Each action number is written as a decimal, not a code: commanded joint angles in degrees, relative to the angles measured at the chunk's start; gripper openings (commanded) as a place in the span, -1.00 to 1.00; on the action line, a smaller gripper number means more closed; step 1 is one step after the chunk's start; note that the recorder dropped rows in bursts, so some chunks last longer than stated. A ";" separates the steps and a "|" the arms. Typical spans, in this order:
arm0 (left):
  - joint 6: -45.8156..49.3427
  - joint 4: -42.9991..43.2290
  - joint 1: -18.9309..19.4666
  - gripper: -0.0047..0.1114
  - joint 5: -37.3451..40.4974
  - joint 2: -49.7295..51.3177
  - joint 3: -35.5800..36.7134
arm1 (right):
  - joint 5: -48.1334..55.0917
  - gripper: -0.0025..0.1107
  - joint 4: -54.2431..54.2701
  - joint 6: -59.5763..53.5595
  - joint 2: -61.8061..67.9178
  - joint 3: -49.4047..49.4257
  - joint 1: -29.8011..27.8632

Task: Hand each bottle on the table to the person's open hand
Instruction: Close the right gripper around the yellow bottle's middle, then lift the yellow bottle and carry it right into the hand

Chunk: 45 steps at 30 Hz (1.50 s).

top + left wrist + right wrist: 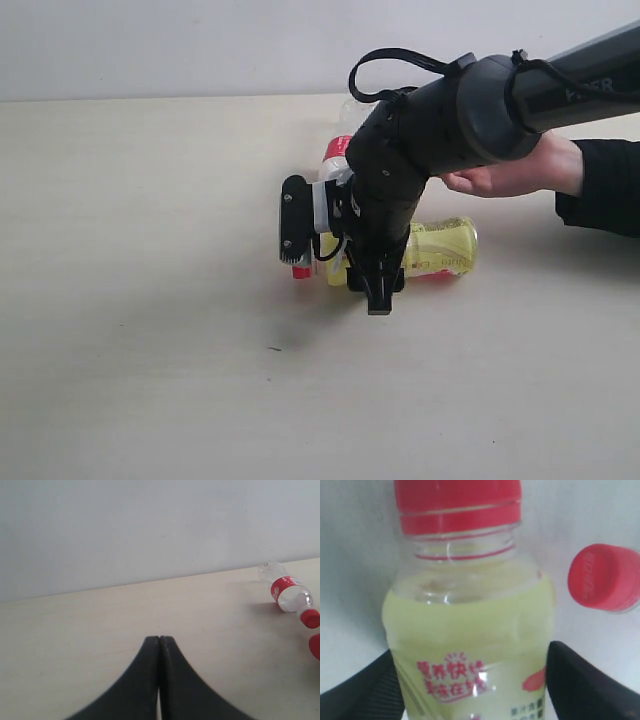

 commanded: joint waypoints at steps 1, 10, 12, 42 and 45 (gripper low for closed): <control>0.07 0.17 0.20 -0.92 -0.50 -0.40 0.17 | -0.61 0.02 -0.29 0.32 -0.07 -0.30 0.11; 0.07 0.17 0.20 -0.92 -0.50 -0.40 0.17 | 1.71 -0.96 2.74 0.32 -1.64 -0.30 0.11; 0.07 0.17 0.20 -0.92 -0.50 -0.40 0.17 | 2.15 -0.96 4.29 0.32 -3.33 -0.30 0.11; 0.07 0.17 0.20 -0.92 -0.50 -0.40 0.17 | 28.97 -0.96 13.68 36.79 -43.41 -0.30 0.11; 0.07 0.17 0.20 -0.92 -0.50 -0.40 0.17 | 31.85 -0.96 4.18 46.65 -44.54 -0.30 0.11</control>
